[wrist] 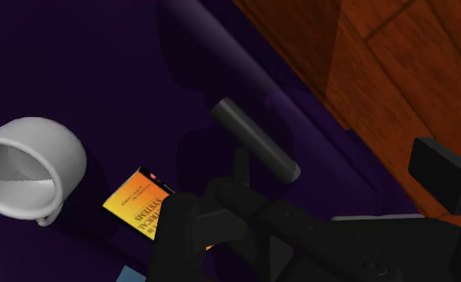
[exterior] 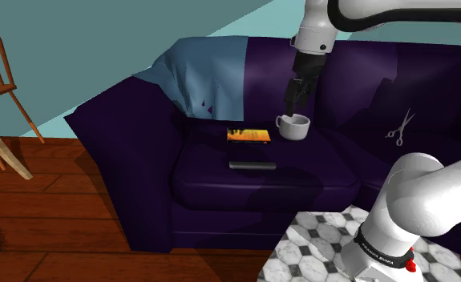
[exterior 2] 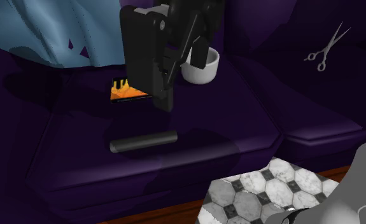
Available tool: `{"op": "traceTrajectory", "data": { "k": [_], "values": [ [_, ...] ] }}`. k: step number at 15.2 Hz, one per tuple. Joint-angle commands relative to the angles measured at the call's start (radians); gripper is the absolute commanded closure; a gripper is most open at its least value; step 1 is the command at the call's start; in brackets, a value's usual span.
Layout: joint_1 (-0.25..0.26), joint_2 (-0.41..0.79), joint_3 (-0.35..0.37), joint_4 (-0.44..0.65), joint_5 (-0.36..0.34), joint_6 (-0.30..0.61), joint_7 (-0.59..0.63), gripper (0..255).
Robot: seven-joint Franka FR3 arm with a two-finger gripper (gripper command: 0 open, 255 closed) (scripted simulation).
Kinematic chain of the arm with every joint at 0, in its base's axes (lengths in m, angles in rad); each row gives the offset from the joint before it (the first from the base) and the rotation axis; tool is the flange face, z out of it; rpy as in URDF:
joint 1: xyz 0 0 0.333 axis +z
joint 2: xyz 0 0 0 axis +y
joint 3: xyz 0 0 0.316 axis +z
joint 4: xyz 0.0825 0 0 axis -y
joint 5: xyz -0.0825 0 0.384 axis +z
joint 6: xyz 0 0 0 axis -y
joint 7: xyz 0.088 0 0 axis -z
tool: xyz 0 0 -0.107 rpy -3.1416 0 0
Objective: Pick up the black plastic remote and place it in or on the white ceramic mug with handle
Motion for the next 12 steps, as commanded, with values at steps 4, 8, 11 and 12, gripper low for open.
{"op": "traceTrajectory", "data": {
  "k": [4,8,11,12],
  "values": [
    [0.017,0.049,-0.042,-0.053,-0.017,0.09,-0.102,0],
    [0.04,0.139,-0.095,-0.103,-0.036,0.211,-0.237,0],
    [0.057,0.223,-0.132,-0.124,-0.043,0.302,-0.338,0],
    [0.064,0.253,-0.144,-0.128,-0.045,0.332,-0.372,0]
  ]
}}
